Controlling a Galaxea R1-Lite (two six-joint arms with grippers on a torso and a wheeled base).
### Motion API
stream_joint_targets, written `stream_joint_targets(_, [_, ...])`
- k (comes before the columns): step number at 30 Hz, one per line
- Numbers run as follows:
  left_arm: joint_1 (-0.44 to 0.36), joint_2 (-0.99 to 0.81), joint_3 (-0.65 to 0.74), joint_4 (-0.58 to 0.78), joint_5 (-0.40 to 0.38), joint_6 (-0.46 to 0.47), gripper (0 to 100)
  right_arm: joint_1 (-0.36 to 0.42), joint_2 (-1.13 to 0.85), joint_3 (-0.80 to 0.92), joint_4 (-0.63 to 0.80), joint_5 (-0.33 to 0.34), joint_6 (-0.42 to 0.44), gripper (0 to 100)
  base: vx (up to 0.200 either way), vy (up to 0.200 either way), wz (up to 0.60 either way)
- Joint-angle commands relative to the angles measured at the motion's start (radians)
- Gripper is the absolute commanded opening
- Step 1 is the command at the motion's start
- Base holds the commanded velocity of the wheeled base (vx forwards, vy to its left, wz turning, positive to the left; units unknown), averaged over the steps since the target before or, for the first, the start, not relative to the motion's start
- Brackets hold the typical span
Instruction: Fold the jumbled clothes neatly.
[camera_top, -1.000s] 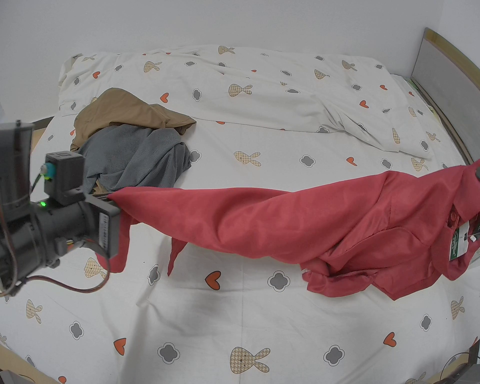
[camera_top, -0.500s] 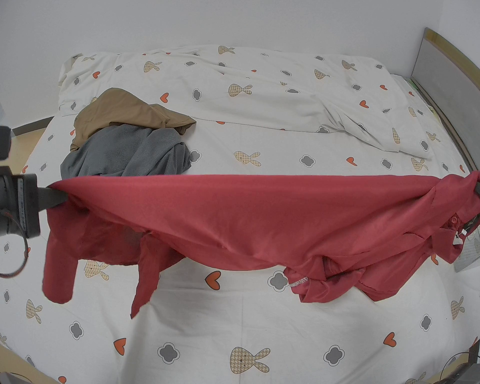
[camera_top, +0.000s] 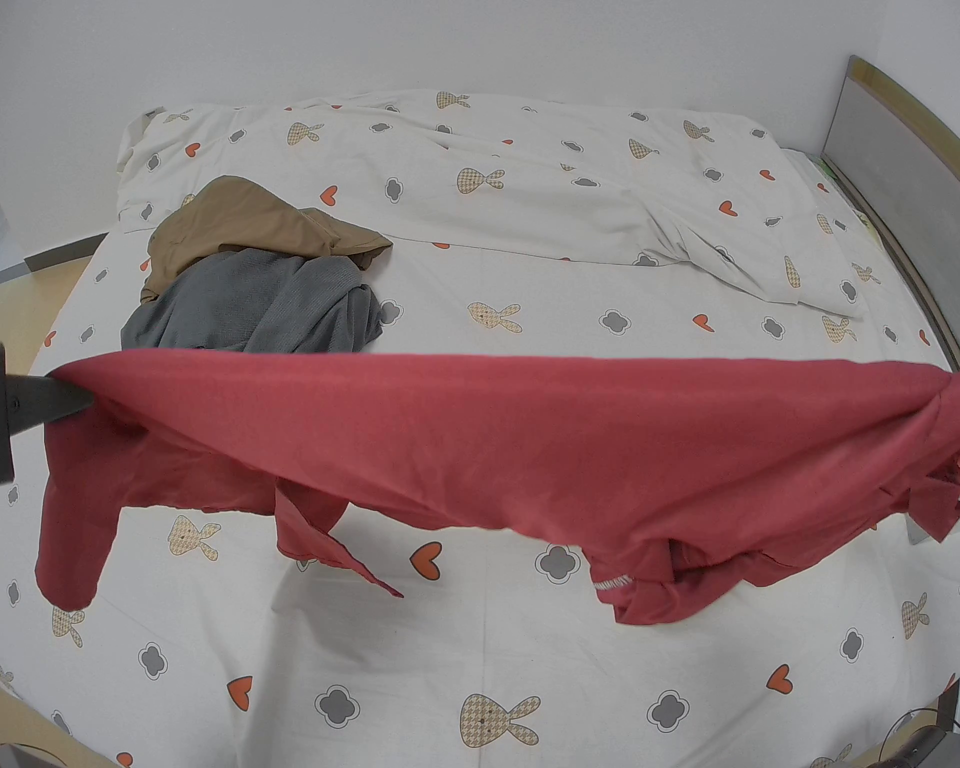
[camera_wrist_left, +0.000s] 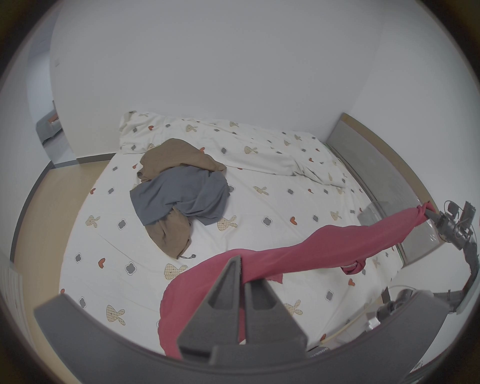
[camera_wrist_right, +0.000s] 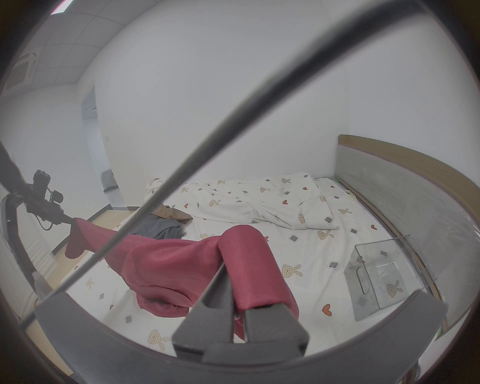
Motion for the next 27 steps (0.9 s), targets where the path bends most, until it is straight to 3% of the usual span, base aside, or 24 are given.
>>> stream_joint_targets(1, [-0.108,-0.040,0.043,0.002,-0.003,-0.003,0,-0.001,-0.154,-0.004,0.085,0.006,-0.012,0,0.000,0.000,0.00])
stream_joint_targets(6, [-0.137,-0.046,0.042,0.004,-0.002,-0.008,0,-0.060,-0.188,-0.004,0.127,0.003,-0.012,0,0.000,0.000,0.00])
stream_joint_targets(11, [-0.140,-0.054,0.040,0.002,-0.003,-0.031,0,-0.208,-0.188,-0.016,0.134,0.012,-0.010,0,0.000,0.000,0.00])
stream_joint_targets(16, [-0.142,-0.040,0.040,-0.024,-0.003,-0.031,0,-0.221,-0.160,-0.051,0.141,0.075,-0.004,0,0.000,0.000,0.00])
stream_joint_targets(22, [-0.144,-0.002,0.078,-0.026,-0.006,-0.057,0,-0.215,-0.091,-0.025,0.141,0.078,-0.004,0,0.000,0.000,0.00])
stream_joint_targets(25, [-0.136,0.041,0.077,-0.024,-0.051,-0.088,0,-0.207,-0.019,-0.019,0.132,0.078,-0.004,0,0.000,0.000,0.00])
stream_joint_targets(27, [-0.094,0.091,0.063,-0.029,-0.126,-0.094,0,-0.207,0.072,-0.025,0.123,0.079,-0.004,0,0.000,0.000,0.00])
